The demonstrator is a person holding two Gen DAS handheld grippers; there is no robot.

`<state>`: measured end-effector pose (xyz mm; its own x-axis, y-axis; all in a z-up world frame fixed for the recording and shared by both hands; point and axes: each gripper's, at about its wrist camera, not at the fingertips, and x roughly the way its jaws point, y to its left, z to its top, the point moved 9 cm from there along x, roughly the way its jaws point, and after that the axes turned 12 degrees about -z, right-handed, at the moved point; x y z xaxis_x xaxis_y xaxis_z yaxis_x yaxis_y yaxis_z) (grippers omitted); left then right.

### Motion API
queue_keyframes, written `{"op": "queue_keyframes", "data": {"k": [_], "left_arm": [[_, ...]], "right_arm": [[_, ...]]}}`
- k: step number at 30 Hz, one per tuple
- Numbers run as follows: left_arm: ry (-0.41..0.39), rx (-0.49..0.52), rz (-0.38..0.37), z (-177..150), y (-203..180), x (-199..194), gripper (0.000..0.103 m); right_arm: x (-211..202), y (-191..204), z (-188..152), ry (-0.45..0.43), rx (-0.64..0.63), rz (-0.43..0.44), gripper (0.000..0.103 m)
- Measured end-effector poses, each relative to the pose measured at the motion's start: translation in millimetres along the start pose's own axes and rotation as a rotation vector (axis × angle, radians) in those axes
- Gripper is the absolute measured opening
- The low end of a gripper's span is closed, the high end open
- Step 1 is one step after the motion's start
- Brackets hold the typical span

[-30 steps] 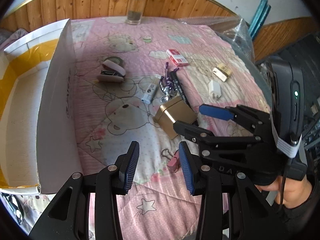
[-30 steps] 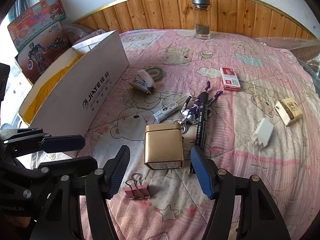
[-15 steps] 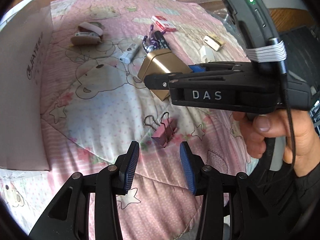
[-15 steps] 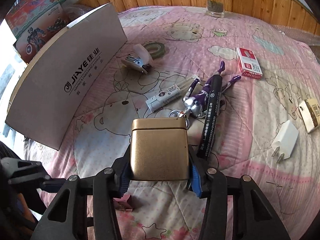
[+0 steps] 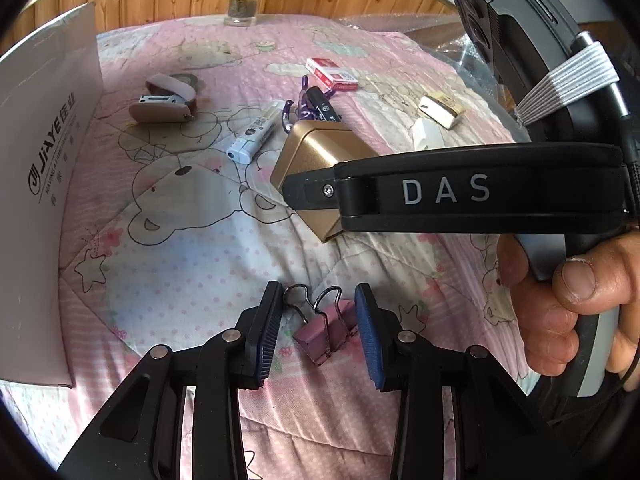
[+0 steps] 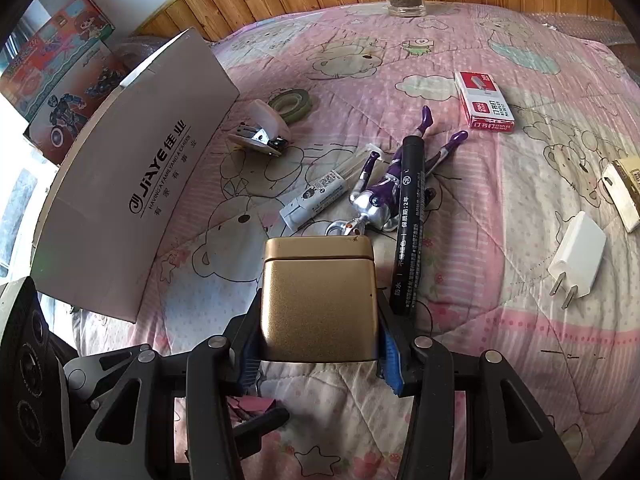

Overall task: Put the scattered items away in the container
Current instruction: 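Grasp the pink binder clips with the left gripper while the right gripper holds the tin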

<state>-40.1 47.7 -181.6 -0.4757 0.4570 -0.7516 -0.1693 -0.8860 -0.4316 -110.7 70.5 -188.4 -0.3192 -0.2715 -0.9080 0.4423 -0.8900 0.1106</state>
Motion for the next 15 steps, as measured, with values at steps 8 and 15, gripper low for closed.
{"op": "queue_keyframes", "data": {"k": [8, 15], "left_arm": [[-0.054, -0.026, 0.022, 15.5, 8.4, -19.1, 0.038], [-0.091, -0.033, 0.037, 27.6, 10.5, -34.2, 0.038]], "right_arm": [[-5.6, -6.7, 1.7, -0.013, 0.016, 0.002, 0.050], [-19.6, -7.1, 6.6, -0.054, 0.025, 0.014, 0.050]]}}
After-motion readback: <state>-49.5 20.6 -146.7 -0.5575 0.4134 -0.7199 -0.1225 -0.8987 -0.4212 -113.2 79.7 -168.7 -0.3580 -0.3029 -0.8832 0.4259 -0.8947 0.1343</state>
